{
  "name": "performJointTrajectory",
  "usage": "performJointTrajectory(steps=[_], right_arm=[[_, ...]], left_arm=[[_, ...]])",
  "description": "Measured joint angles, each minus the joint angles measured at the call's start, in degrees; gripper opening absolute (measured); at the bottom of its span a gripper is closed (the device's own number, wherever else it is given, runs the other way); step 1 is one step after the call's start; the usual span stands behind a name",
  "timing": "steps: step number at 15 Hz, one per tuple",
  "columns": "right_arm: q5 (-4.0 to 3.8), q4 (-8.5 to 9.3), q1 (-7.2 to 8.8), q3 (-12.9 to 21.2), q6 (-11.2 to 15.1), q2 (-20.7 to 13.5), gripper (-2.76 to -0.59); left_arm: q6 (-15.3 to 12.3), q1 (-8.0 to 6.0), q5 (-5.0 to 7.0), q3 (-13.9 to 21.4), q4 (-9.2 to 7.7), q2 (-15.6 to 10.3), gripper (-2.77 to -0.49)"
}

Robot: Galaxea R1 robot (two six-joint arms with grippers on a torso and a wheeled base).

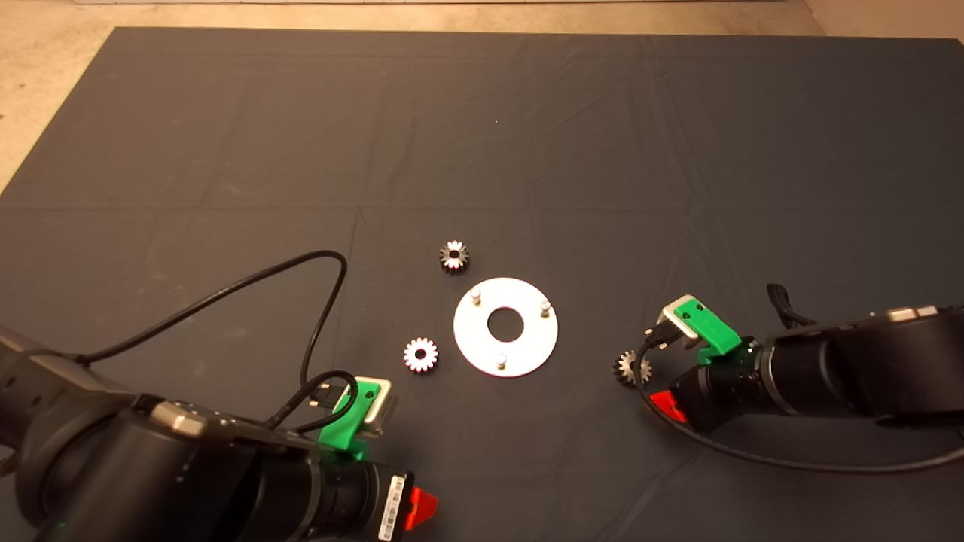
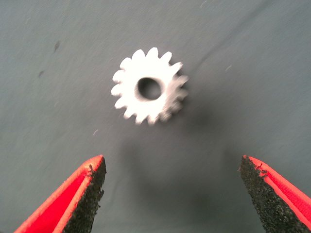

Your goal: Install three planetary gears onto the carrier pins

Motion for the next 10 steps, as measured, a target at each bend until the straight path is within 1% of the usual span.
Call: performJointTrajectory(steps=[1, 5, 8, 10], right_arm=[[0.00, -0.51, 0.02, -0.3, -0.2, 0.0, -1.31], [0.00, -1.44, 0.02, -0.7, -0.7, 0.0, -1.31], [-0.02, -1.78, 0.02, -0.9, -0.8, 0.4, -1.31], [0.02, -1.80, 0.00, -0.9, -0.8, 1.2, -1.31]], left_arm=[[0.0, 0.00, 0.00, 0.0, 0.00, 0.0, -1.04], [0.0, 0.01, 0.00, 0.0, 0.05, 0.0, -1.04], [0.0, 0.00, 0.00, 0.0, 0.41, 0.0, -1.04], [0.0, 0.00, 0.00, 0.0, 0.51, 0.0, -1.04]])
